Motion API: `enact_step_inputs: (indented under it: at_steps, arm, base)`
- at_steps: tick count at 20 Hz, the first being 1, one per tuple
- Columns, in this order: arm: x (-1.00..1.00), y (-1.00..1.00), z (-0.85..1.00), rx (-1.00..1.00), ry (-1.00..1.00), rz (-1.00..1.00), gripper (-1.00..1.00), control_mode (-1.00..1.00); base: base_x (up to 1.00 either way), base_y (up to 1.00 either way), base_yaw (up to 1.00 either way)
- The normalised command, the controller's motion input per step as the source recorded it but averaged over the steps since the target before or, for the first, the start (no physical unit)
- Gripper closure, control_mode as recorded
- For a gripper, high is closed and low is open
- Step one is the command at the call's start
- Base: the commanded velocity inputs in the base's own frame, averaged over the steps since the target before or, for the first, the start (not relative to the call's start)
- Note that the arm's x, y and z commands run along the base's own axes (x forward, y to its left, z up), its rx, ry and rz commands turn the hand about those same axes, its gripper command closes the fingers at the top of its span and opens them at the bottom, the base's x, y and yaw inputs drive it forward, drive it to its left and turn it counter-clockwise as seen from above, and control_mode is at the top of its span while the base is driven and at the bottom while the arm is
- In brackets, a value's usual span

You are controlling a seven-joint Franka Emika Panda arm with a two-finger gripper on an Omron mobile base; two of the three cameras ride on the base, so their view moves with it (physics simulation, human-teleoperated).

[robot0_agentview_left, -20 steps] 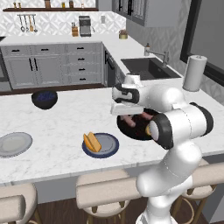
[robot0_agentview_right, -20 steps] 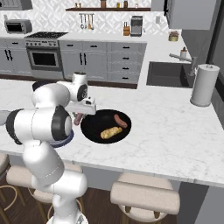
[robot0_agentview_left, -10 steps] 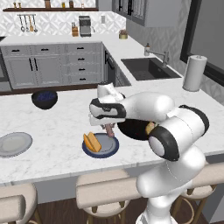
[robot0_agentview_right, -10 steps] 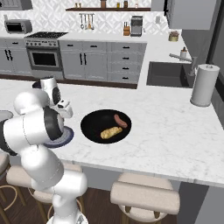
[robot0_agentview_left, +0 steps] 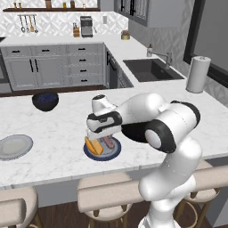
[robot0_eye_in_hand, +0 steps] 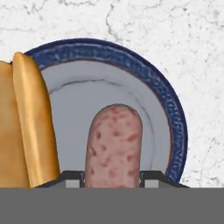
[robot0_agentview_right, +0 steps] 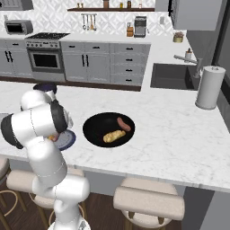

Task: Place one bun and one sausage from the bowl on each plate.

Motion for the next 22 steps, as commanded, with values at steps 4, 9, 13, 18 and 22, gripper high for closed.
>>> enact_step_inputs:
  at_steps: [4,9,13,18,22]
  arm:
    - [0.05,0.10,-0.30,-0.02,0.00,0.11,1.00,-1.00]
    - [0.16,0.06,-0.28,-0.01,0.04,0.05,1.00,-1.00]
    - [0.02,0.00,-0.08,0.00,0.05,0.00,-1.00,-1.00]
    - [-0.04,-0.04,0.01,0.00,0.00,0.00,-1.00,-1.00]
    - [-0.12,-0.17,0.14,0.00,0.00,0.00,-1.00,-1.00]
  base:
    - [0.00,0.00,0.00]
    - [0.00,0.00,0.00]
    - [0.00,0.00,0.00]
    - [0.00,0.00,0.00]
    - [0.00,0.00,0.00]
